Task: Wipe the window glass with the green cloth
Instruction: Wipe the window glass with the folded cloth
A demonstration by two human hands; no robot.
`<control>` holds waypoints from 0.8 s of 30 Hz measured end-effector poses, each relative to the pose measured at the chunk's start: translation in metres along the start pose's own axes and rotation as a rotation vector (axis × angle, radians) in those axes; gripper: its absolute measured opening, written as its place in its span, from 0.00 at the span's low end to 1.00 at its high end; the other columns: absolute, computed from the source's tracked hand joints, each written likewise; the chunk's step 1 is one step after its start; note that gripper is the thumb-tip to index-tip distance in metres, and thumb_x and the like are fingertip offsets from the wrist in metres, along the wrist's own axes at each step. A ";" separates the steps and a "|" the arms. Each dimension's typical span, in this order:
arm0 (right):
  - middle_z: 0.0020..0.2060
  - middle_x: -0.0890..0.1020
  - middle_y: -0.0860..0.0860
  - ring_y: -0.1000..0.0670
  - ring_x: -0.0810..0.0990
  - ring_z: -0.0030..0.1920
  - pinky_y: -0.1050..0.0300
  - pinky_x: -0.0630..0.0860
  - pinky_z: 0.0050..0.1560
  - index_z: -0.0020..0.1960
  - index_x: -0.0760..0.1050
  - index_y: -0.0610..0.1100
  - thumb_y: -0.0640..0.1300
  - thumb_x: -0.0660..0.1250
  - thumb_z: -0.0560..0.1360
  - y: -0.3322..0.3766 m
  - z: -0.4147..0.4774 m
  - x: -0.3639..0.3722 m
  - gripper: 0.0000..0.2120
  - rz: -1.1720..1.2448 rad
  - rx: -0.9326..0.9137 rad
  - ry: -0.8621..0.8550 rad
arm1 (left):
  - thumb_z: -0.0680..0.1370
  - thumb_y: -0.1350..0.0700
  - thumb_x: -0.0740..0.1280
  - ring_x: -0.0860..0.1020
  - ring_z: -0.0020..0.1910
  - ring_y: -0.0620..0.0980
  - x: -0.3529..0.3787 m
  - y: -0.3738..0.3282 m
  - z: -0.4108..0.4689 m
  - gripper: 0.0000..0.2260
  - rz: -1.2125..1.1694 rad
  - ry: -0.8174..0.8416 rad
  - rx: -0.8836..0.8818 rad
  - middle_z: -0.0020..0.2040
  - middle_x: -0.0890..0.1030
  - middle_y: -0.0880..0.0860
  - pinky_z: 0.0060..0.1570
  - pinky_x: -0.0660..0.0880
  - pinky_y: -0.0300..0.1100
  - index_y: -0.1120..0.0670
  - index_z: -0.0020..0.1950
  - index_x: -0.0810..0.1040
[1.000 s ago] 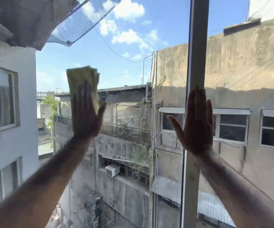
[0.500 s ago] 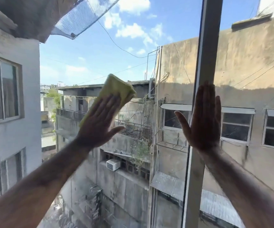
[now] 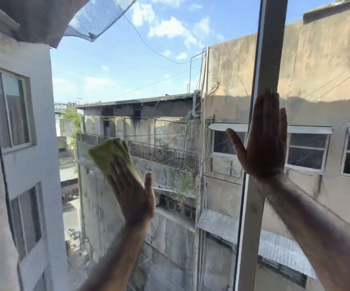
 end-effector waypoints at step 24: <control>0.84 0.54 0.37 0.40 0.52 0.86 0.37 0.55 0.84 0.84 0.51 0.34 0.68 0.50 0.84 0.000 0.000 -0.001 0.44 -0.036 0.010 -0.022 | 0.83 0.34 0.60 0.60 0.83 0.55 0.037 -0.114 -0.081 0.36 0.195 0.125 1.131 0.83 0.63 0.56 0.75 0.70 0.59 0.58 0.81 0.63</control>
Point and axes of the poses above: each hand's wrist, its own z-axis towards the middle knuckle, its own x-axis out of the palm, y = z × x, the point moved 10 cm from there along z, towards the middle knuckle
